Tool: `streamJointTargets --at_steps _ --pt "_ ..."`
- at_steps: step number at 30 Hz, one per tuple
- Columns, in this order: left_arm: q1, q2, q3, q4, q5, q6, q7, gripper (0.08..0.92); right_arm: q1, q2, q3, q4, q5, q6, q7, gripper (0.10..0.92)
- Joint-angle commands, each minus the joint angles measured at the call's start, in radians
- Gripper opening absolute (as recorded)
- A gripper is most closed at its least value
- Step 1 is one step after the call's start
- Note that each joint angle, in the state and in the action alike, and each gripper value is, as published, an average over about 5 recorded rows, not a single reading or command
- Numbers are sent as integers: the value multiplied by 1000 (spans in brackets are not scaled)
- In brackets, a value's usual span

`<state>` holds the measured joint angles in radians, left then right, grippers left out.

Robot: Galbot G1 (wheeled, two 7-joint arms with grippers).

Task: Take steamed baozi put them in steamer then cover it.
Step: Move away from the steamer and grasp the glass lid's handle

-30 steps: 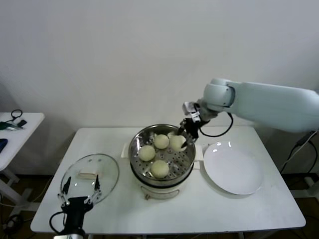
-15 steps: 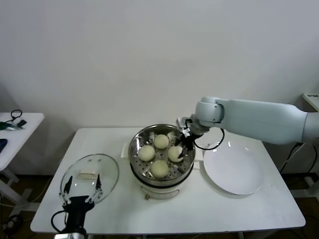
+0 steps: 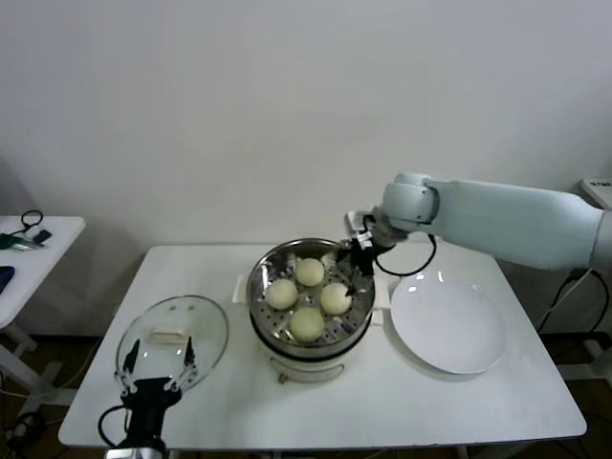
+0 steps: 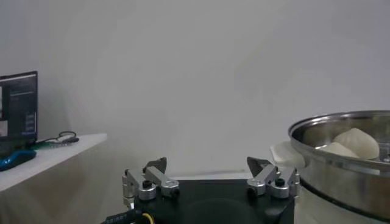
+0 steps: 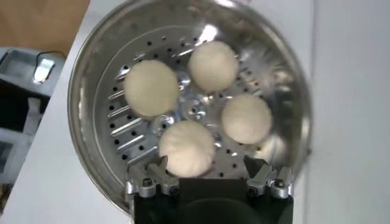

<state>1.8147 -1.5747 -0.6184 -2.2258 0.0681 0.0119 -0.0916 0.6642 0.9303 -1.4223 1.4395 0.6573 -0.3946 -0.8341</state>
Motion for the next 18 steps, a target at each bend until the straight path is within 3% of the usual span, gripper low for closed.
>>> streamJointTargets --at_steps 1,9,18 --pt "-3 21 0 0 2 35 -6 823 -128 -209 328 14 109 -53 283 823" --pt "-18 52 -8 4 -6 92 -11 823 -590 -403 704 13 13 150 622 823" --pt "-35 67 -28 28 36 52 -1 823 -1293 -480 1358 23 -4 333 740 823"
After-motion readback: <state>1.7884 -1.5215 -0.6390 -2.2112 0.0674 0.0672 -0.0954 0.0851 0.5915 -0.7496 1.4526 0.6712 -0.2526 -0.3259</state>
